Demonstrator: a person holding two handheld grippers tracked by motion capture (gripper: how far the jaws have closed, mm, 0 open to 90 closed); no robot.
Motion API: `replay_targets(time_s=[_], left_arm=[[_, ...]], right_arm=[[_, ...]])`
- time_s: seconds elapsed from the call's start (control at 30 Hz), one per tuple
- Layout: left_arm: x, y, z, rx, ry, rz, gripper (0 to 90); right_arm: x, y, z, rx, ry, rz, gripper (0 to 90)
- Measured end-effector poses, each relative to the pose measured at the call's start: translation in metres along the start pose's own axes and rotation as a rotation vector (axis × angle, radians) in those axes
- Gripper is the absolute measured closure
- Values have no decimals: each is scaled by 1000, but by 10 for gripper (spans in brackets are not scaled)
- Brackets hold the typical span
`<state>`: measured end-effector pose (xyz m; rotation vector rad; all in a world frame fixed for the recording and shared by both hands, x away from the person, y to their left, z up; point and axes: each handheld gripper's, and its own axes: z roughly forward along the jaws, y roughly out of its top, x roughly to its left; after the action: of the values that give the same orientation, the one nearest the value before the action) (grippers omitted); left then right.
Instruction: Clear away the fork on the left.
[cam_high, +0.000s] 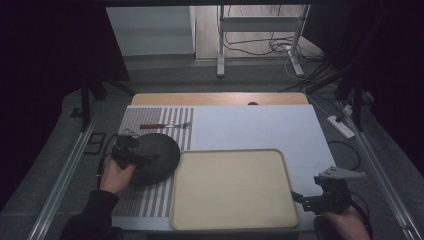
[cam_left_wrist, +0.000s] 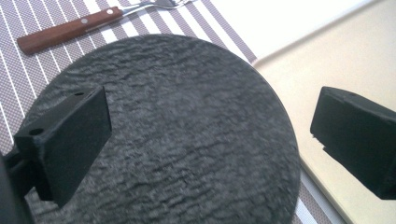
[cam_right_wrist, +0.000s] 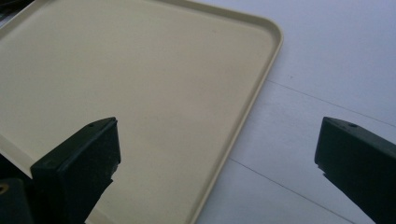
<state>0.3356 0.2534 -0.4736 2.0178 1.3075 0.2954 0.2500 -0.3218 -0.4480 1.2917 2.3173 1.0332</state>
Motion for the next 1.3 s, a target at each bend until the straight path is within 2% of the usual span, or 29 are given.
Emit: replay_targets(time_s=[0.37,0.6,0.93,1.3], left_arm=[[17,21,18,16,32,-37,0],[28,30,28,27,41,-37,0],[51,48,47,38,68,-57,0],[76,66,72,90,108,-74,0]], right_arm=[[0,0,0,4,4,-1,9],[0,0,0,3,6,1,8],[0,0,1,5,10,0,8],[-1,0,1,4,14,1,9]])
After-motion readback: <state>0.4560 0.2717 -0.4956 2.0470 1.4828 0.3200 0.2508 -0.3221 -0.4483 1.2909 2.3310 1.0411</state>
